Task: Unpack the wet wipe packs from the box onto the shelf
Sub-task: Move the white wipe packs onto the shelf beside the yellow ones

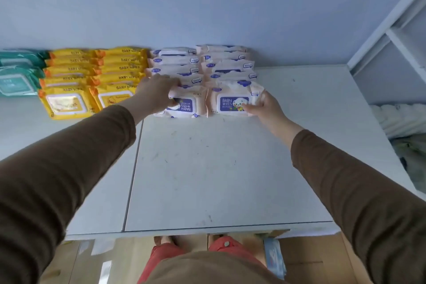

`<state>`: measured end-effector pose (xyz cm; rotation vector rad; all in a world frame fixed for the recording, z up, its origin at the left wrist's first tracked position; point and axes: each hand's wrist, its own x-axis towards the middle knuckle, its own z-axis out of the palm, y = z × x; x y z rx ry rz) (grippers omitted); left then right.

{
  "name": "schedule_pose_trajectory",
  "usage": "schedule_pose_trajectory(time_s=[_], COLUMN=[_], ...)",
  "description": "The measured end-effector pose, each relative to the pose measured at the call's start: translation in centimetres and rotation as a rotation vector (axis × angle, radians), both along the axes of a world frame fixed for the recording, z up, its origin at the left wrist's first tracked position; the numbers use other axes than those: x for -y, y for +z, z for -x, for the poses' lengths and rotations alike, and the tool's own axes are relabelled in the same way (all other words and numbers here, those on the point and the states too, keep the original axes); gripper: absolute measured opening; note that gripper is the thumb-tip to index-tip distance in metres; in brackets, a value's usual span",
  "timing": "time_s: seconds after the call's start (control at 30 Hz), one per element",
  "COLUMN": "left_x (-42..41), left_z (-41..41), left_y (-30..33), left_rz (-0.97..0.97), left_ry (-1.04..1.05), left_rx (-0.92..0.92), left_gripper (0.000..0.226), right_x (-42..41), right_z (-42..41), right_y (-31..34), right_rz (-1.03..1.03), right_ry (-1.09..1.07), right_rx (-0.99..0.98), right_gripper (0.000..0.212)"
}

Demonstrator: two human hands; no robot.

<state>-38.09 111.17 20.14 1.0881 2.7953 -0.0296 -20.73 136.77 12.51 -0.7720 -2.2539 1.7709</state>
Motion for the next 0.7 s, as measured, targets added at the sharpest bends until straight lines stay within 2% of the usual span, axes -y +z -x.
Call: schedule_pose_trajectory(time_s=[0.07,0.13,0.2,0.23,0.5,0.7], left_x=[-0.2,0.1,0.7,0.9,-0.3,0.1], left_z=[0.3,0.0,-0.2,-0.1,0.7,-0.3], left_y=[-0.9,-1.9,-2.7,-2.9,-2.8,-3.2], left_rz=[-0.017,-0.082,-0.153,-0.175,-0.184,-0.21], left_ry=[-0.003,-0.017,-0.036,-0.039,0.001,0.041], left_rx=[-0.072,-0.112,-0.128,-0.125,-0.11,-0.135], left_gripper=[0.059,0.065,0.063,0.062,0.062,0.064], right_x=[-0.2,0.2,0.6,0.8,0.1,0.3], right_z=[0.5,0.5,0.4,0.3,2.7,2.2], right_y=[-1.0,-1.3,-1.5,-1.4,-0.5,-0.5], right_rz=[-0.224,-0.329,-0.422,-0.471,-0.59,-0.66], right_ry=[-0.101,-0.181,-0.151,-0.115,-0.055,-0.034], right_rx=[0.077,0.04,-0.009,-0.021,0.093,0.102], right_gripper=[0.039,0.058,0.083,0.087,0.082,0.086])
